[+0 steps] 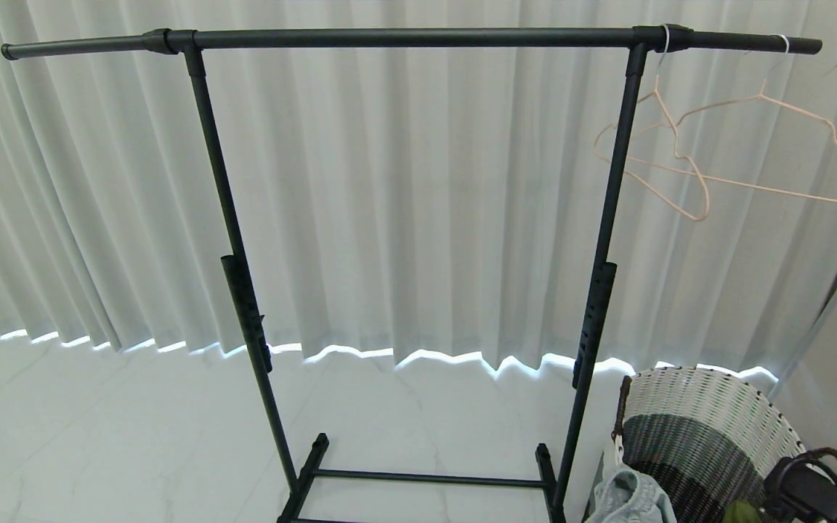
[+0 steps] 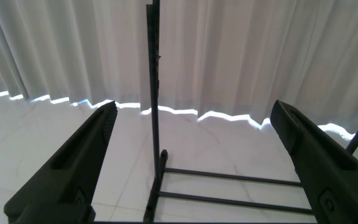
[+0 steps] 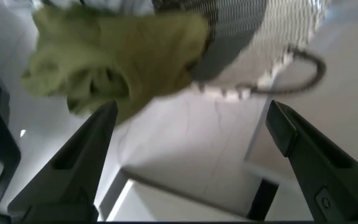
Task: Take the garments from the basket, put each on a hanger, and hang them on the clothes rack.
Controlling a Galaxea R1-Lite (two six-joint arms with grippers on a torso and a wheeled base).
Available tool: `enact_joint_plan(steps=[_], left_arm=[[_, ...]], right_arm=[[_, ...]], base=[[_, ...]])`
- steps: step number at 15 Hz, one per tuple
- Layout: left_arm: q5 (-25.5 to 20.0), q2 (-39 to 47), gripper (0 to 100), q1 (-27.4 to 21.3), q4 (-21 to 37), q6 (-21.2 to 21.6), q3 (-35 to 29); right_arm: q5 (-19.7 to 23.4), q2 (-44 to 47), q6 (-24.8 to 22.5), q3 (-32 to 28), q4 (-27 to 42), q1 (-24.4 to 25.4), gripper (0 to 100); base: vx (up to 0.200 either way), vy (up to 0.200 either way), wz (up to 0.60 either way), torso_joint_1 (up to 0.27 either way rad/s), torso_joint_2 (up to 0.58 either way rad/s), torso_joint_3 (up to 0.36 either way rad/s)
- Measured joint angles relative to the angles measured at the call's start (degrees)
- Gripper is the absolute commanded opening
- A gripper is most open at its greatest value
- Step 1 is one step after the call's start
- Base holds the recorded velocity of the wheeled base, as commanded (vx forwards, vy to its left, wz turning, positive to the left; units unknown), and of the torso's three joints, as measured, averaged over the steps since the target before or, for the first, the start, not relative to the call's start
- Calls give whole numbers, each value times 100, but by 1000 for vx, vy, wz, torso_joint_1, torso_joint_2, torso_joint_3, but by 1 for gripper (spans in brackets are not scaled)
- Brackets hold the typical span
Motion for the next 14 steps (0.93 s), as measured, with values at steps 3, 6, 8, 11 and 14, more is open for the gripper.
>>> enact_joint_plan(steps=[3, 6, 8, 11, 14], left_arm=[[0, 0, 100, 0, 0, 0, 0], [-1, 0, 100, 0, 0, 6, 0], [-1, 0, 100, 0, 0, 9, 0], [0, 0, 100, 0, 0, 15, 0], [0, 0, 100, -5, -2, 24, 0]], right_arm=[[84, 772, -40, -55, -339, 297, 100], [87, 1253, -71, -312, -362, 254, 100], [71, 1541, -202, -513, -361, 16, 100], [68, 1841, -467, -657, -369, -317, 100], [66, 2024, -464, -747, -380, -394, 100]], base=[[0, 0, 0, 0, 0, 0], [0, 0, 0, 0, 0, 0], [0, 0, 0, 0, 0, 0], [0, 0, 0, 0, 0, 0], [0, 0, 0, 0, 0, 0]])
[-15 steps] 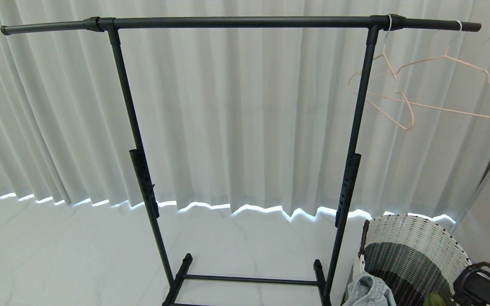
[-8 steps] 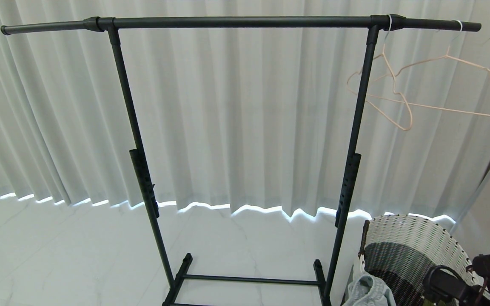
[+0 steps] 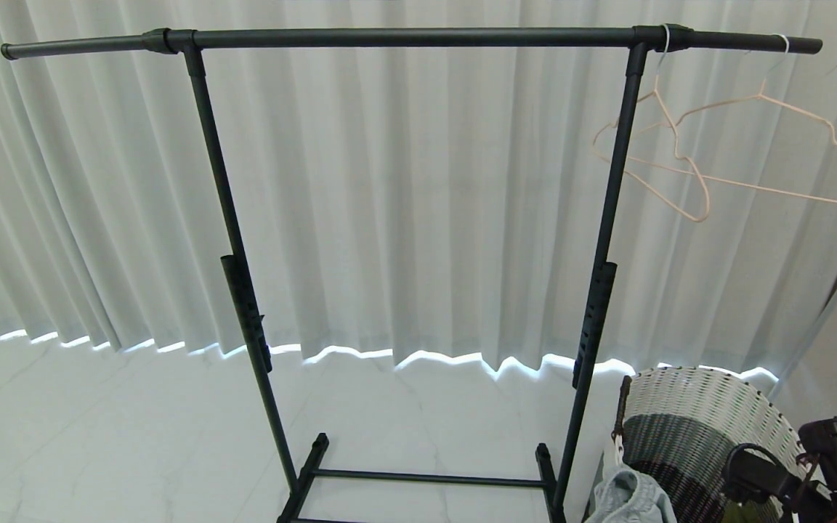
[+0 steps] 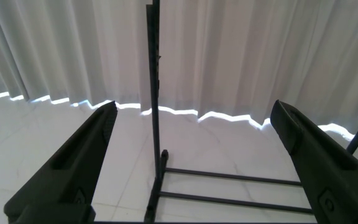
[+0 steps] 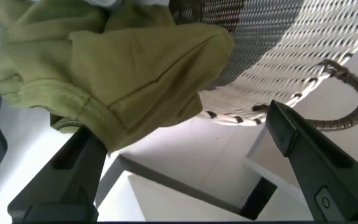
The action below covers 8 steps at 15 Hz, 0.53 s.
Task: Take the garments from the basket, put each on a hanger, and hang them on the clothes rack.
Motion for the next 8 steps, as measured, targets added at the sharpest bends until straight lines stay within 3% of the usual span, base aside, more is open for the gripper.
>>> enact_joint_plan(steps=[2, 3, 8], left_arm=[[0, 0, 100, 5, 2, 0, 0], [-1, 0, 100, 5, 2, 0, 0], [0, 0, 100, 5, 2, 1, 0]], right_arm=[[2, 143, 9, -124, -85, -10, 100], [2, 189, 11, -124, -148, -10, 0], [7, 115, 16, 5, -169, 4, 0]], base=[[0, 0, 0, 0, 0, 0], [0, 0, 0, 0, 0, 0], [0, 0, 0, 0, 0, 0]])
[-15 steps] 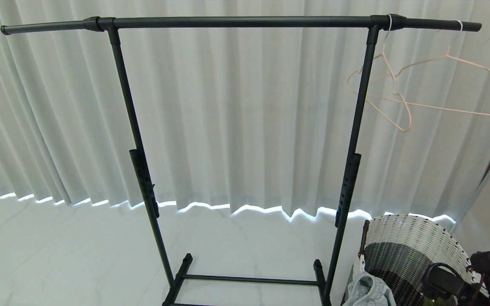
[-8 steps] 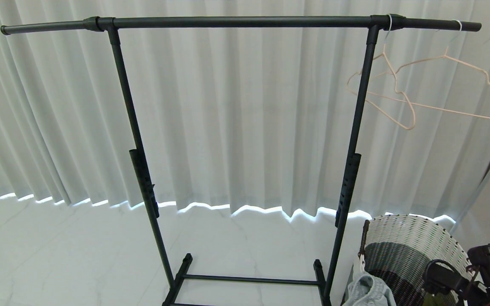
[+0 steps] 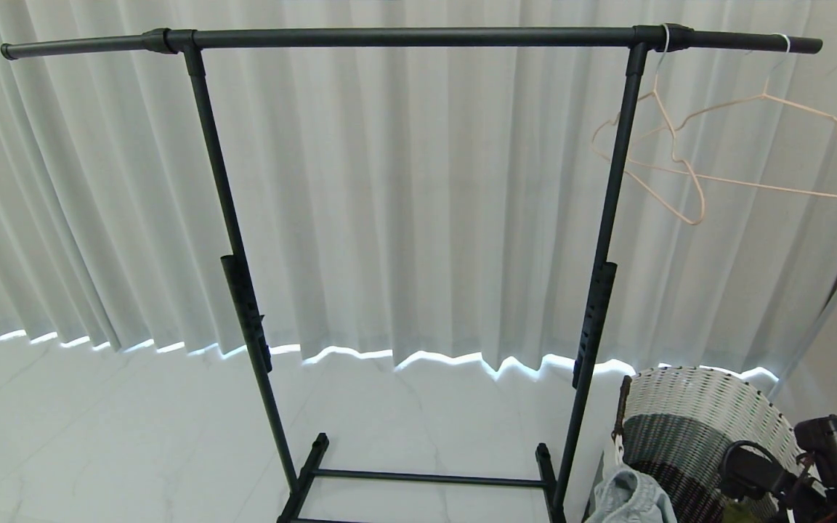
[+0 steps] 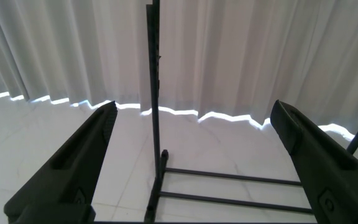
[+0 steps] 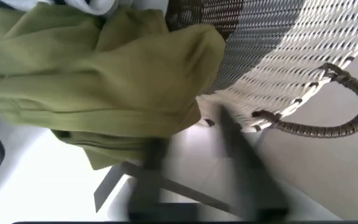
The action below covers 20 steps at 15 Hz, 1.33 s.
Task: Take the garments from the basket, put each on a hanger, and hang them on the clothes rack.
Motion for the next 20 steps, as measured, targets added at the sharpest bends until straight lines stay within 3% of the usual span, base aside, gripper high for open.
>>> enact_joint_plan(steps=[3, 6, 7, 9, 12, 14, 16, 20], left_arm=[[-9, 0, 100, -2, 0, 22, 0], [-11, 0, 100, 0, 0, 22, 0], [-11, 0, 100, 0, 0, 22, 0], [-11, 0, 100, 0, 0, 21, 0], [-11, 0, 100, 0, 0, 21, 0], [-9, 0, 100, -5, 0, 11, 0], [-11, 0, 100, 0, 2, 13, 0], [-9, 0, 100, 0, 2, -13, 0]], right_arm=[[-5, -278, 6, 171, 2, -2, 0], [-41, -1137, -60, 255, 174, 35, 0], [-99, -1513, -117, 98, 599, 60, 0], [-172, -2226, -174, -741, 2308, 95, 0], [-227, -3301, -68, -2726, 5626, 123, 0], [-336, -4035, 107, -3817, 6995, 123, 0], [-443, -4548, 263, -4286, 7338, 106, 0], [-453, -5086, 343, -4432, 7358, 100, 0]], base=[[0, 0, 0, 0, 0, 0], [0, 0, 0, 0, 0, 0], [0, 0, 0, 0, 0, 0], [0, 0, 0, 0, 0, 0], [0, 0, 0, 0, 0, 0], [0, 0, 0, 0, 0, 0], [0, 0, 0, 0, 0, 0], [-200, 0, 0, 4, 4, 0]])
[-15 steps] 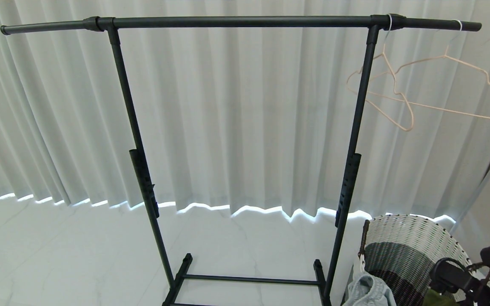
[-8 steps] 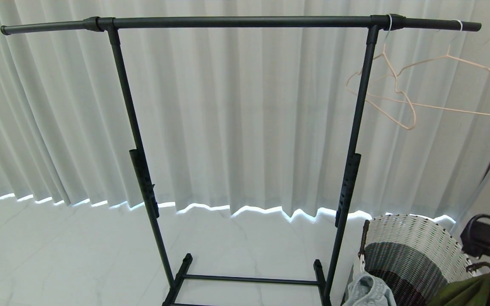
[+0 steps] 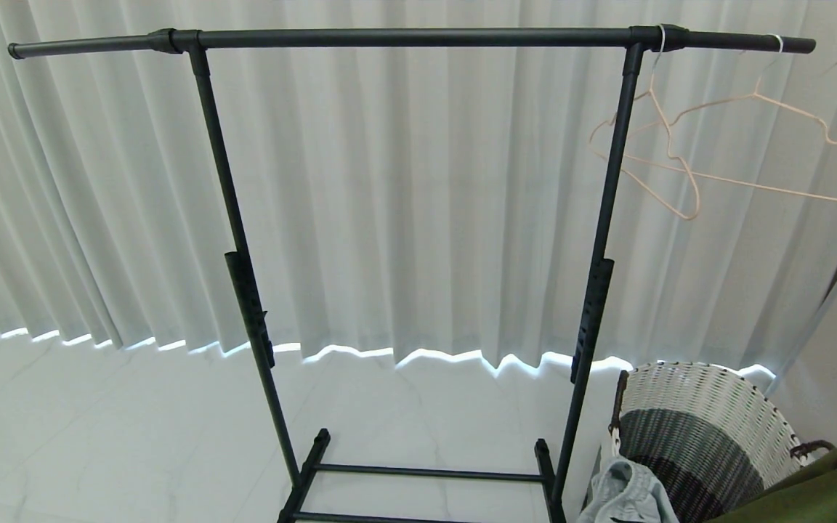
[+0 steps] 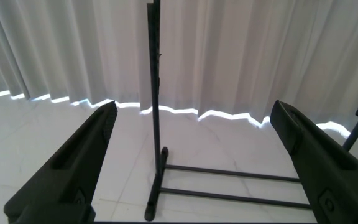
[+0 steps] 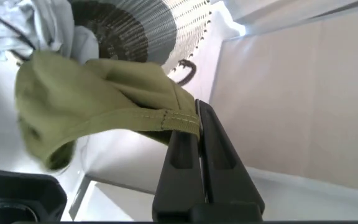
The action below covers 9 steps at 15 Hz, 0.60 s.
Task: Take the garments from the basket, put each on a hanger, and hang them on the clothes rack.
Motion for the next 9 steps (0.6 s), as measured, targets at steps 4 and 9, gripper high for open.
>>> enact_joint_plan(steps=[4, 9], left_arm=[[5, 0, 100, 0, -2, -39, 0], [-4, 0, 100, 0, 0, 24, 0]], right_arm=[[2, -154, -24, -13, 2, 12, 0], [16, -261, -27, -18, -13, 45, 0]], base=[[-150, 0, 0, 1, 2, 3], [0, 40, 0, 0, 1, 0]])
